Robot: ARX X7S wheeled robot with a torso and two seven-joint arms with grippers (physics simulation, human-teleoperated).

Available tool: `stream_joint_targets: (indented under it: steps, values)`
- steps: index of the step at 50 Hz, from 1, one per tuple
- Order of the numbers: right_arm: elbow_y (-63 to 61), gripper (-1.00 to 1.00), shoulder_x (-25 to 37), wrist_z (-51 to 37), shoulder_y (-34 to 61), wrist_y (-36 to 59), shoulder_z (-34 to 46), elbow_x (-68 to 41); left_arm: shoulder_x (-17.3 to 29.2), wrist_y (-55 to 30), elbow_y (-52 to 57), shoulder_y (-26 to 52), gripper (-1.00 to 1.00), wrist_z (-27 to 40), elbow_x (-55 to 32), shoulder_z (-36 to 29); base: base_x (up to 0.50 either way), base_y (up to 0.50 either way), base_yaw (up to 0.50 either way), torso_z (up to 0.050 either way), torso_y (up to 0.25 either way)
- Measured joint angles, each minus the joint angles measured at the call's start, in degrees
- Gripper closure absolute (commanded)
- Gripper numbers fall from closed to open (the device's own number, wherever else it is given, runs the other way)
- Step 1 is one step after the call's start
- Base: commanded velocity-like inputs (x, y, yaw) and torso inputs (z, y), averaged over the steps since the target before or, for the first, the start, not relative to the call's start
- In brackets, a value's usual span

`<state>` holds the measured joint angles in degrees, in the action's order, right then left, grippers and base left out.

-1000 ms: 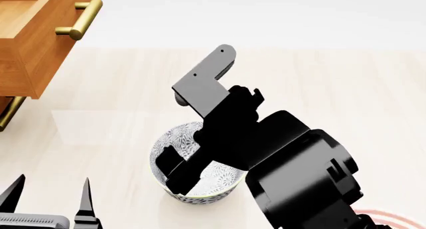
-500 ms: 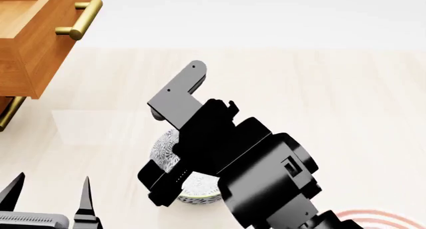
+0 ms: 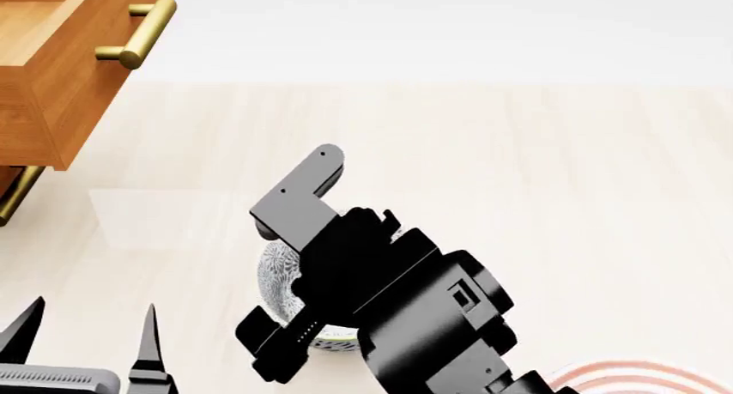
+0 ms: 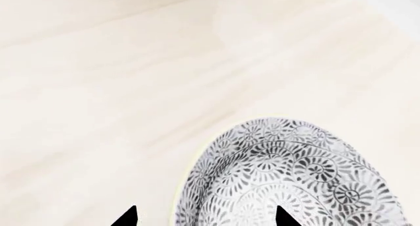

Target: Put the bowl on the plate.

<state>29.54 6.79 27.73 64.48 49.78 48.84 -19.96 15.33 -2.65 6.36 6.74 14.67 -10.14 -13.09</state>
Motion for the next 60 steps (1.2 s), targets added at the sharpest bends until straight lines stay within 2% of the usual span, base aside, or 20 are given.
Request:
stream_joint_targets:
  steps: [34,60]
  values:
    - [19.0,-1.00,-5.5,2.7,1.8,-10.2,5.1,1.3,0.9,-1.7,2.0,0.2,-1.00,0.8,-0.7,-0.7,0.00,0.00,0.00,0.000,0.000]
    - [25.2,-1.00,-6.6,0.9,2.9,-14.9,14.1,-6.8,1.0,0.1,0.5,0.1,-1.00,1.1,-0.7,-1.3,0.00,0.00,0.00,0.000,0.000]
